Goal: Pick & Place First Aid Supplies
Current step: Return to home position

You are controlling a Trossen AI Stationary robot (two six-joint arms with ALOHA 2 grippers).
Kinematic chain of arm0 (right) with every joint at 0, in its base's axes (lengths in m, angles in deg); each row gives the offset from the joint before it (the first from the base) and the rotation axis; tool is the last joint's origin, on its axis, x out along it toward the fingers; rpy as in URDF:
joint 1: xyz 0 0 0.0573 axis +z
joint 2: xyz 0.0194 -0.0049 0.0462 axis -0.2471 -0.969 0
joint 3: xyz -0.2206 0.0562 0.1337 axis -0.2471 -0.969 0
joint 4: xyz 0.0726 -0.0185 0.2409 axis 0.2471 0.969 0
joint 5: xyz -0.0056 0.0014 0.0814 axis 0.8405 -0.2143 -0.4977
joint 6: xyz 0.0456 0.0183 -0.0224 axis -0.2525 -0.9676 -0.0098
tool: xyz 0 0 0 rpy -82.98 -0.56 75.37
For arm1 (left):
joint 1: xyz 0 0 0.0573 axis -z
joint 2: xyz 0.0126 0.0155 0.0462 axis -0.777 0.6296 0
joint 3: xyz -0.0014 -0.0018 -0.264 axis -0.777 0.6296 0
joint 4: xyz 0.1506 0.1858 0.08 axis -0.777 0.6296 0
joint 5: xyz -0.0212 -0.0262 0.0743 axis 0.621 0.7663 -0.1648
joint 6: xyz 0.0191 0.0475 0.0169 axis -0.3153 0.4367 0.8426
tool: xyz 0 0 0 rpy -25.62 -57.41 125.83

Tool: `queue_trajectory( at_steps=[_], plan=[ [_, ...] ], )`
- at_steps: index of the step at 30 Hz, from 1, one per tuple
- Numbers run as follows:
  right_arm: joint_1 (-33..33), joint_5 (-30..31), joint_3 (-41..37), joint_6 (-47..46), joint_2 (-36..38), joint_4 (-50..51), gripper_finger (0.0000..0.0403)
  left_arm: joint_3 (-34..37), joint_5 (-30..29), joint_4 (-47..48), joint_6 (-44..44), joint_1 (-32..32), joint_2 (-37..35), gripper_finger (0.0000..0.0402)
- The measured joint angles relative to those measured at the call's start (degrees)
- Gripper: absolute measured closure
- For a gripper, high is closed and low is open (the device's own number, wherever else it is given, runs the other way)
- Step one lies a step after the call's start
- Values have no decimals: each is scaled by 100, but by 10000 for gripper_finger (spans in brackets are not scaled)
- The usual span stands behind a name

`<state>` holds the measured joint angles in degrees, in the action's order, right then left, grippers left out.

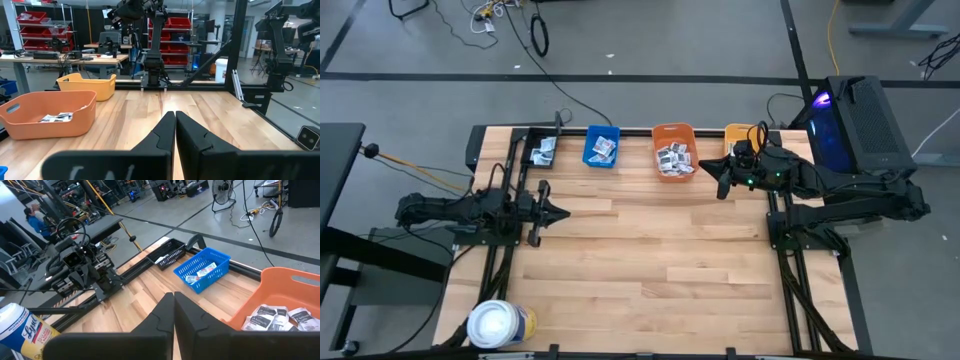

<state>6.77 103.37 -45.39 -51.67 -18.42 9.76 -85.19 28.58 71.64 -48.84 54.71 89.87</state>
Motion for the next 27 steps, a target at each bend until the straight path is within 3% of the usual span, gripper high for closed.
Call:
queue_trajectory(
  at_steps=[5, 10, 15, 20, 22, 27],
  plan=[
    [1, -1, 0, 20, 0, -1, 389, 0, 0, -7, -2, 0, 0, 383],
    [1, 3, 0, 709, 0, -1, 389, 2, 1, -9, -2, 0, 0, 383],
    [155, 9, -2, 90, 74, -248, 389, 2, 2, -11, 0, 0, 0, 383],
    [542, -59, -16, 1103, 380, -344, 389, 2, 2, -11, -2, 0, 0, 383],
    [689, -243, -253, 1544, 580, -755, 389, 2, 2, -10, 0, 0, 0, 383],
    [789, -792, -1568, 2231, 1042, -3020, 389, 2, 3, -11, 0, -2, 0, 383]
  ],
)
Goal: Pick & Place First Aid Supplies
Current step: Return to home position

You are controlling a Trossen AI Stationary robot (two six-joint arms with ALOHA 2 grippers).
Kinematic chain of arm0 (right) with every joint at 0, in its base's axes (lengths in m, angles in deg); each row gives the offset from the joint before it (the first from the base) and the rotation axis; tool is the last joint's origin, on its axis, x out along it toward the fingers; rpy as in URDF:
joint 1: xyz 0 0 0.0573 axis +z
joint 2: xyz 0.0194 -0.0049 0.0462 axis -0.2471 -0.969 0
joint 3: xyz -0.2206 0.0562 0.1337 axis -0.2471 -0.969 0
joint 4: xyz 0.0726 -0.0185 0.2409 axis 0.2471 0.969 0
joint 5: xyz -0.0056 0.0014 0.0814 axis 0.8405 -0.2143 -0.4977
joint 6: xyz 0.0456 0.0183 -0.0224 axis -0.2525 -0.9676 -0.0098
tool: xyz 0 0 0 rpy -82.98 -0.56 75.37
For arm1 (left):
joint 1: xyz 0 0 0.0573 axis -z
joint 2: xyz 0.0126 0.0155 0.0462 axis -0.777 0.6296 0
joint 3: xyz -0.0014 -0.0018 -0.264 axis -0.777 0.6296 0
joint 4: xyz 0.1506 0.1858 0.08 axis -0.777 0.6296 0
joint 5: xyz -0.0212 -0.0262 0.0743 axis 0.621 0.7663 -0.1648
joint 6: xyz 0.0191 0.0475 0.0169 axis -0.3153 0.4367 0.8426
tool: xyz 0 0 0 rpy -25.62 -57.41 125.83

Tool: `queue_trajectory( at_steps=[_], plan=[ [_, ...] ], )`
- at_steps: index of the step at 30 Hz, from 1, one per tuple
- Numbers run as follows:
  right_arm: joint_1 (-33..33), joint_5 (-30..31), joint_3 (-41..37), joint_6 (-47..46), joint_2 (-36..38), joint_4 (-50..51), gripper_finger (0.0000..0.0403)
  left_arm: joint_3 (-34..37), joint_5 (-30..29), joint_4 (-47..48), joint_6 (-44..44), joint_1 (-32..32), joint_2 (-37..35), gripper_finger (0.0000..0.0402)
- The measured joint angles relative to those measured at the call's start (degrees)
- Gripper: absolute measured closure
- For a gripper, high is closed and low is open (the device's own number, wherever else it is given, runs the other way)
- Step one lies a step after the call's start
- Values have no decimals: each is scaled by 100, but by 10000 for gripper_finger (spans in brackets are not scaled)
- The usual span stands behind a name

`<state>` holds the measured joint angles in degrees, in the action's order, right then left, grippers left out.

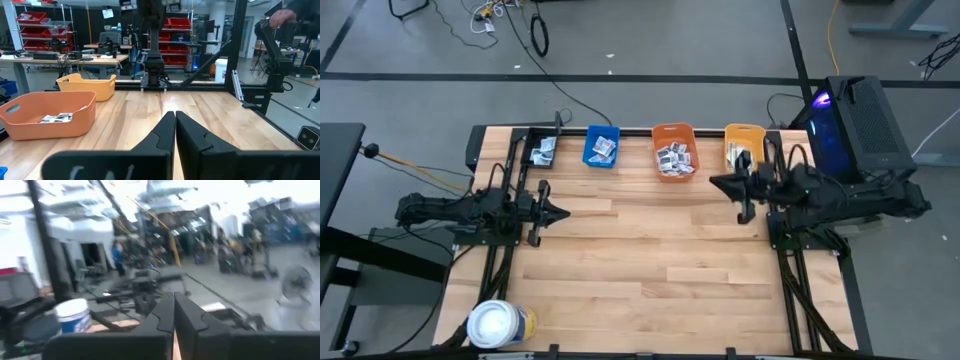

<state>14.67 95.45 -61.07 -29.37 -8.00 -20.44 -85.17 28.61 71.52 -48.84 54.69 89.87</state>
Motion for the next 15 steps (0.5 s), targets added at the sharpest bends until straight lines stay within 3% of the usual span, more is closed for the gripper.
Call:
queue_trajectory(
  at_steps=[9, 15],
  plan=[
    [256, -246, -1418, 636, 809, -1408, 389, 0, 1, 0, 0, 0, 0, 383],
    [271, -257, -1915, 655, 1362, -1563, 389, 0, 1, 0, 0, 0, 0, 383]
  ],
)
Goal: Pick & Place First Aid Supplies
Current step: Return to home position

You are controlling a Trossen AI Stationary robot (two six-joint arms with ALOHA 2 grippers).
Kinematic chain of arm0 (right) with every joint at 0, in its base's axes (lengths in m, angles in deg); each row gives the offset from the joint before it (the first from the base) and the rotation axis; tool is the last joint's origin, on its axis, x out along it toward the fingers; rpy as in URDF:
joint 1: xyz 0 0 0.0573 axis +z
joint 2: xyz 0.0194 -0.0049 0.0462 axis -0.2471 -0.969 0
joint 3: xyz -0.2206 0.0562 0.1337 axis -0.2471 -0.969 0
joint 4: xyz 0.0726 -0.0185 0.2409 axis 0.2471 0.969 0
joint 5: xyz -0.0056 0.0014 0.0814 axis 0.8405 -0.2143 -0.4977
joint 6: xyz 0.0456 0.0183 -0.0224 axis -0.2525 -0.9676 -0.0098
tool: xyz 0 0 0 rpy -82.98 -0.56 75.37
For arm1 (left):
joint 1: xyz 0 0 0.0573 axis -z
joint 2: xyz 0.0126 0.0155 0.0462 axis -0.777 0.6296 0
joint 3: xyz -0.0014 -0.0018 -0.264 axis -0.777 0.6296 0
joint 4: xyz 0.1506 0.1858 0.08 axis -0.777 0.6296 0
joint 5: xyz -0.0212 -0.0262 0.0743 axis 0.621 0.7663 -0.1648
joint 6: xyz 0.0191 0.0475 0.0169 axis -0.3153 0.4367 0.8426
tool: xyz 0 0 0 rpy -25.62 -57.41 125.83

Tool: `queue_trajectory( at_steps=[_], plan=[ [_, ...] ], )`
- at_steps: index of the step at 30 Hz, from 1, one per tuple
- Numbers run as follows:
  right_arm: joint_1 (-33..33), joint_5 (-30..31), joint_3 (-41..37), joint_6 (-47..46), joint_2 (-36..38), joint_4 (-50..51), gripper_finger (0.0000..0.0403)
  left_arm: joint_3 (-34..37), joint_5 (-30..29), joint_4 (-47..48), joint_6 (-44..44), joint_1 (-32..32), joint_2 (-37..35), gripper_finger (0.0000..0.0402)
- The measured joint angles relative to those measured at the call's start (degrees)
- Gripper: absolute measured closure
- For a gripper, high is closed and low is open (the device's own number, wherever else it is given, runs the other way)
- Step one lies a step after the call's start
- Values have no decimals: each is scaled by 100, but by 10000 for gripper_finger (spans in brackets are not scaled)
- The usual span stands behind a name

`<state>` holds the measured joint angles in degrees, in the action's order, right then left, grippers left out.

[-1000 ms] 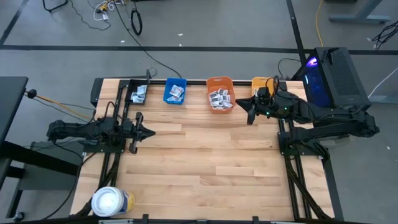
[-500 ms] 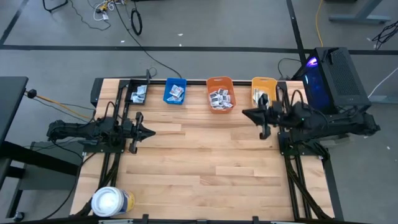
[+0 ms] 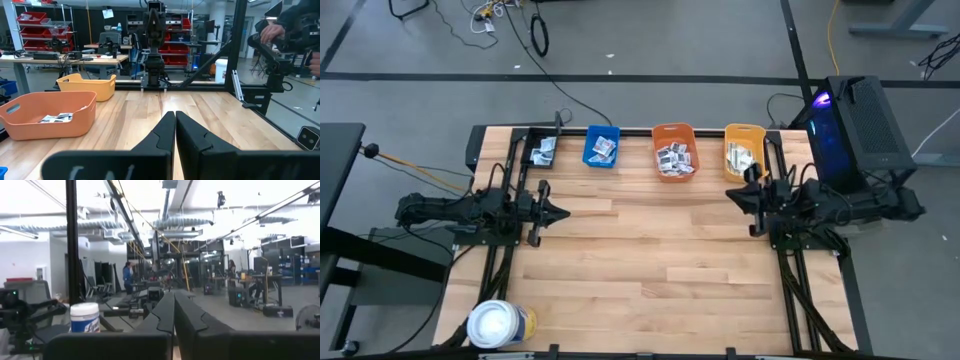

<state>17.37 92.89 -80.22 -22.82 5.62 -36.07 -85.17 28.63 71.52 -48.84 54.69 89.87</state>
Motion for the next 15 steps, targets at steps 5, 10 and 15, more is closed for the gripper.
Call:
queue_trajectory(
  at_steps=[5, 10, 15],
  plan=[
    [88, 0, -289, 70, 528, 3, 389, 0, -2, 2, 0, 0, 0, 383],
    [133, 10, -533, 87, 872, 12, 389, 0, -2, 2, 0, 0, 0, 383],
    [133, 210, -818, 87, 1154, 3, 389, 0, -2, 1, 0, 0, 0, 383]
  ],
)
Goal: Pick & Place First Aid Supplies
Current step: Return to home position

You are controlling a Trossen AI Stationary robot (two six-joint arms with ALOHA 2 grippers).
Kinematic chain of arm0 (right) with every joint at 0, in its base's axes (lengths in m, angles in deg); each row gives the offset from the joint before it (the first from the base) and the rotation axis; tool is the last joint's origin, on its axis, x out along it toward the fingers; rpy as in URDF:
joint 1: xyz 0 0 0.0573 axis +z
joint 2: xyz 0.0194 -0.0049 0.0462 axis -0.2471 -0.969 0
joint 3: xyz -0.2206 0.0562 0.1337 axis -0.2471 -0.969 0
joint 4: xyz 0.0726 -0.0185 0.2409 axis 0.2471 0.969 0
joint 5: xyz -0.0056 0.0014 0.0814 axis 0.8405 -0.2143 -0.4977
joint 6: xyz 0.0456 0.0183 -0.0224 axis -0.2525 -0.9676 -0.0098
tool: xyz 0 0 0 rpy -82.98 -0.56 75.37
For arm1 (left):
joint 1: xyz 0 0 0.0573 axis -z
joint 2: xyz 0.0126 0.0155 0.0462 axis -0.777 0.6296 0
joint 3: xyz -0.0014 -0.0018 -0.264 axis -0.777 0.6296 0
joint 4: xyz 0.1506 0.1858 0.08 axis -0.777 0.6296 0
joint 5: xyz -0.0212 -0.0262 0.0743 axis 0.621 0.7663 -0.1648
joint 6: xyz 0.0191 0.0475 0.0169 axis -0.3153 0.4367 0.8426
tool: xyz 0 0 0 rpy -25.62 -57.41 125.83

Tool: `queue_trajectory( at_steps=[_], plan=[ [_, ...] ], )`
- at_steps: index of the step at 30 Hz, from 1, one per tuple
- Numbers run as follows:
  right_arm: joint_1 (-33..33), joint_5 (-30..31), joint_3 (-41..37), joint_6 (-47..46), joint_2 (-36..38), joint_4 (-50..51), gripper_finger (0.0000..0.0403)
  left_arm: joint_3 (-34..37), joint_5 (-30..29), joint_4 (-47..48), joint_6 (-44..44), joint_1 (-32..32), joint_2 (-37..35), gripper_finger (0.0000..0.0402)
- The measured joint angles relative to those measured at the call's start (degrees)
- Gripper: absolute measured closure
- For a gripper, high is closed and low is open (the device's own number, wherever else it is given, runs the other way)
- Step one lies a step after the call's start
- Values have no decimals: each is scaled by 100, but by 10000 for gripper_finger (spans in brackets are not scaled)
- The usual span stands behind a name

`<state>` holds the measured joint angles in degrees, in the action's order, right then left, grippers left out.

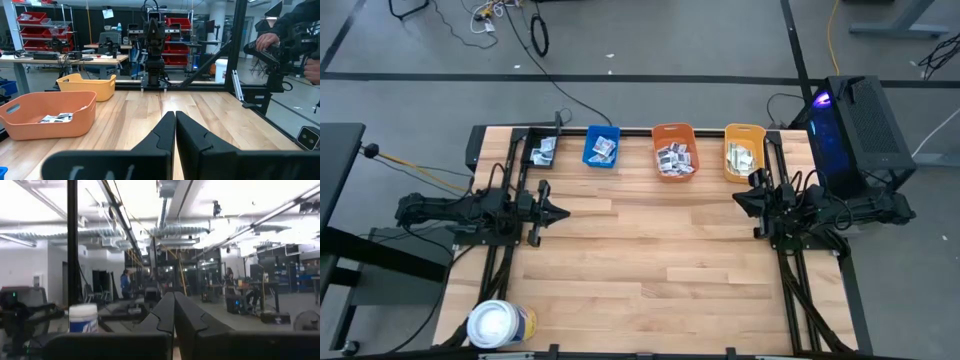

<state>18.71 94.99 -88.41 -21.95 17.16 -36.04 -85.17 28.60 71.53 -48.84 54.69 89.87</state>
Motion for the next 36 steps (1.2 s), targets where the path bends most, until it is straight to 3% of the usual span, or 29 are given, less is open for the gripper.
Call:
queue_trajectory(
  at_steps=[25, 36],
  plan=[
    [-328, -56, -9, -323, 1060, 2587, 389, 0, 0, 2, 0, 0, 0, 383],
    [-328, -91, -9, -345, 1194, 3421, 389, 0, 1, 0, 0, 0, 0, 383]
  ],
)
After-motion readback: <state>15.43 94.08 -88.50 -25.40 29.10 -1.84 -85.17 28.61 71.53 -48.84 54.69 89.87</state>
